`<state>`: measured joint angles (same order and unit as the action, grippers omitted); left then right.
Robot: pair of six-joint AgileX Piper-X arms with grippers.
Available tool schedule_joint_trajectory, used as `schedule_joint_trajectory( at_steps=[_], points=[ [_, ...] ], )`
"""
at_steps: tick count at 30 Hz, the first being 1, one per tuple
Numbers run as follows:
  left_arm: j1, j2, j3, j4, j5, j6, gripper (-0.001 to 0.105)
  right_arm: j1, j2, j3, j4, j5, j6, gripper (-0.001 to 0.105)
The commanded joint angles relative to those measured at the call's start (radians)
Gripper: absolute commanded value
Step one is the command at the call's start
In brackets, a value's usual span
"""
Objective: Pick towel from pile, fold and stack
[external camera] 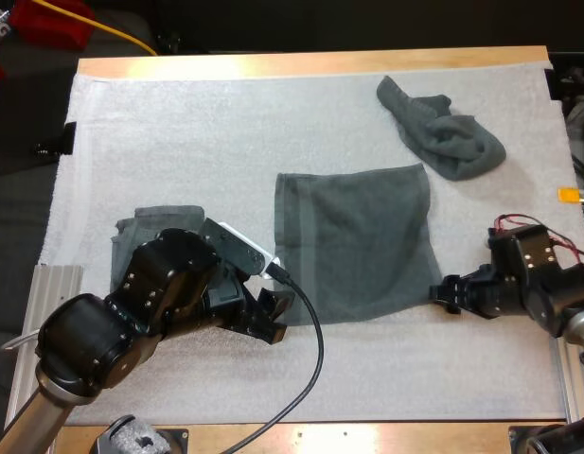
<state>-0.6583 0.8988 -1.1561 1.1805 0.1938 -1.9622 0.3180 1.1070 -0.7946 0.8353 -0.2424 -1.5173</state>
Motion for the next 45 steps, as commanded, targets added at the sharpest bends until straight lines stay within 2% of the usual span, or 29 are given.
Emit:
schedule_joint_trajectory(
  at_steps=[1, 13, 16, 22, 26, 31, 34, 40, 45],
  points=[
    [-0.002, -0.002, -0.001, -0.008, -0.013, -0.013, 0.064, 0.000, 0.016, 0.006, -0.032, -0.009, -0.012, 0.059],
    [-0.002, -0.002, -0.001, -0.020, -0.013, -0.016, 0.064, -0.029, 0.160, 0.008, -0.163, -0.020, -0.012, 0.059],
    [-0.002, -0.002, -0.001, -0.020, -0.013, -0.016, 0.064, -0.089, 0.188, 0.008, -0.177, -0.103, -0.030, 0.059],
    [-0.002, -0.002, -0.001, -0.034, -0.013, -0.016, 0.064, -0.158, 0.233, 0.008, -0.187, -0.256, -0.141, 0.059],
    [-0.002, -0.002, -0.001, -0.034, -0.010, -0.016, 0.064, -0.165, 0.274, 0.008, -0.207, -0.292, -0.194, 0.059],
    [-0.002, -0.002, -0.001, -0.034, 0.004, -0.022, 0.064, -0.165, 0.342, 0.008, -0.236, -0.333, -0.199, 0.059],
    [-0.002, -0.002, -0.001, -0.034, 0.004, -0.023, 0.064, -0.165, 0.379, 0.008, -0.252, -0.394, -0.211, 0.059],
    [-0.002, -0.002, -0.001, -0.034, 0.004, -0.028, 0.064, -0.165, 0.420, 0.012, -0.246, -0.412, -0.237, 0.059],
    [-0.002, -0.002, -0.001, -0.034, 0.004, -0.028, 0.064, -0.165, 0.420, 0.021, -0.214, -0.493, -0.267, 0.059]
  ],
)
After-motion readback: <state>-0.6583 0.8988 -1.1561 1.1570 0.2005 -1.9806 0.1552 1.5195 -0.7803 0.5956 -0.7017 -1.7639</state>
